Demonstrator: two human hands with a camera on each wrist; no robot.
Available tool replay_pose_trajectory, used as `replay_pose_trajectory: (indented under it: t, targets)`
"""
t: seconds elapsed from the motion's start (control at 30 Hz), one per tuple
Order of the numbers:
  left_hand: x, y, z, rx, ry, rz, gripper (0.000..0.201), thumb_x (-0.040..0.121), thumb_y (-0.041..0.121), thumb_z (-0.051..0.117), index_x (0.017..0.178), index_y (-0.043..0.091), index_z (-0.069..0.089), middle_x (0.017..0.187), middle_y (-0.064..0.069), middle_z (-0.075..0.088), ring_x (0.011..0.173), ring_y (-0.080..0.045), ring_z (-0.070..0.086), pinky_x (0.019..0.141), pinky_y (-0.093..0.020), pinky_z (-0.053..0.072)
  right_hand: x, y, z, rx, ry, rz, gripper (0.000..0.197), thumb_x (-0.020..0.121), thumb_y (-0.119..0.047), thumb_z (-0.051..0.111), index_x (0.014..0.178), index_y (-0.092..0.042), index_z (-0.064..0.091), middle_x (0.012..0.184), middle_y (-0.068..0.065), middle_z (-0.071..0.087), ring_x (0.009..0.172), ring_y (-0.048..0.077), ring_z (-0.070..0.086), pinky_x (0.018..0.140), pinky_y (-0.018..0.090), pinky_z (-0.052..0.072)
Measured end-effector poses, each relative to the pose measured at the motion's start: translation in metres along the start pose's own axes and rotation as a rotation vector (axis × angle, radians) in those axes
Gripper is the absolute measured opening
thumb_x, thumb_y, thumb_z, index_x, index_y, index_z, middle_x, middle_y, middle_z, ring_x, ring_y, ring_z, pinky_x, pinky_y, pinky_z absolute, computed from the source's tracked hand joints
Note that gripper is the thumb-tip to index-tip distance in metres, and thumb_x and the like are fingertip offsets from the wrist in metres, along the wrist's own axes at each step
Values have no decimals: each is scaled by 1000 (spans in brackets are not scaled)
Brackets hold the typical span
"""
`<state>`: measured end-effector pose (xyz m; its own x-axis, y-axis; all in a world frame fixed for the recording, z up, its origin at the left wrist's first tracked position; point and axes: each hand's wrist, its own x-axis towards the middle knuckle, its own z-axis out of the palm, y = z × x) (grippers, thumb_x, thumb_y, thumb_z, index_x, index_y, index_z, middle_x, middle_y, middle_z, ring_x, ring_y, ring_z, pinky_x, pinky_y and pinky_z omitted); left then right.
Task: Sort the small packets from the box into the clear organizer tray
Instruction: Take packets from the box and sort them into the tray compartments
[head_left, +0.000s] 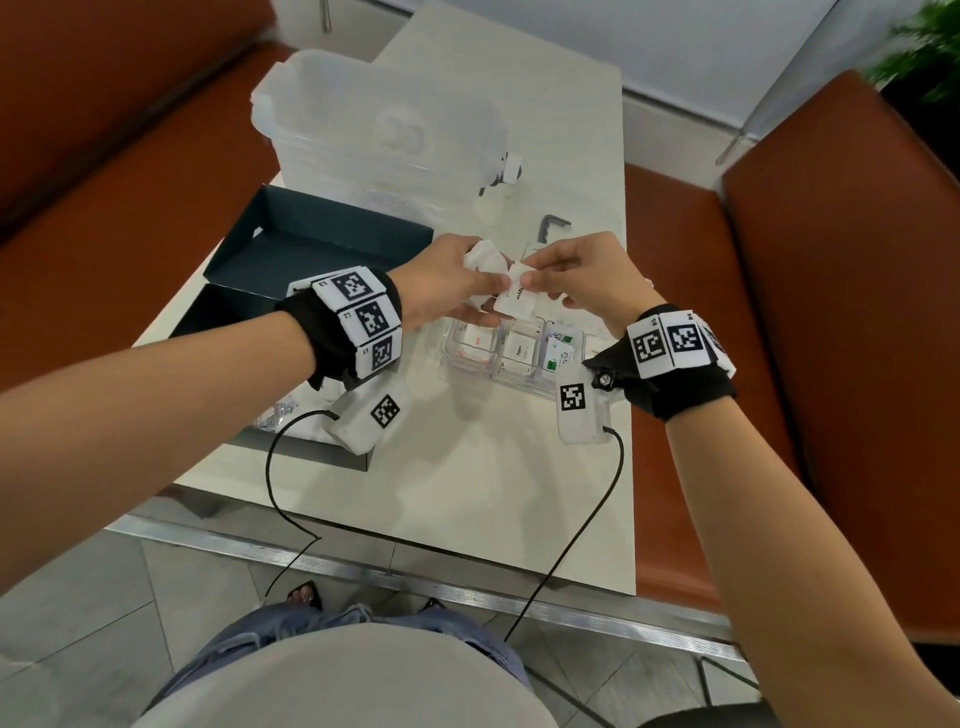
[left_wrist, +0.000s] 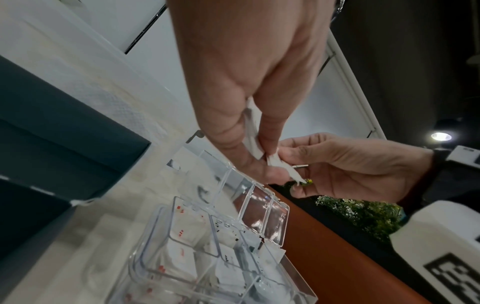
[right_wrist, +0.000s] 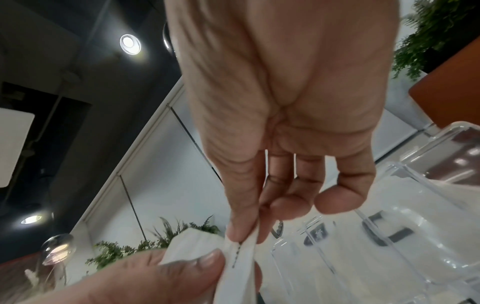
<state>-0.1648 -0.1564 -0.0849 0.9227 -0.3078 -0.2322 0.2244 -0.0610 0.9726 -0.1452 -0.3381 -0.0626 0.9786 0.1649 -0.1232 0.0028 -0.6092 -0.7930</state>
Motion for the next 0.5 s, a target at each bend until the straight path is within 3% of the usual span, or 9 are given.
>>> replay_pose_trajectory:
  t: [0.1,0.2,0.27,0.4,0.5]
  targets:
    - [1,-2,-5,-37,40,-24,23,95,4,58,118,3,55,99,-17,68,76,-22,70,68,-31,61,6,10,-3,-3,113,50,12,78,-16,79,76,-24,71,66,-10,65,57,0,51,55,10,43]
    - [2,-4,-9,-71,86,-35,21,97,3,55,117,1,55,98,-19,69,73,-21,69,72,-32,60,8,23,4,-86,112,112,14,79,-15,78,91,-10,74,87,3,69,80,12,58,74,21,45]
    - [2,-6,-10,-83,102,-44,22,97,2,55,119,-1,55,97,-18,69,74,-22,68,72,-32,60,7,33,14,-172,96,134,20,80,-16,77,97,-6,74,92,8,71,86,16,62,72,20,45]
    - [3,-7,-10,-90,108,-52,23,97,2,55,120,-1,55,95,-17,69,77,-23,68,71,-32,61,6,43,29,-281,76,183,14,82,-14,73,96,-14,72,95,11,71,92,22,65,83,32,52]
    - [3,-8,-10,-99,110,-51,22,96,2,55,119,0,56,94,-17,69,77,-24,67,72,-32,60,6,46,37,-316,76,206,14,83,-13,72,97,-16,72,96,10,71,98,26,64,95,43,49]
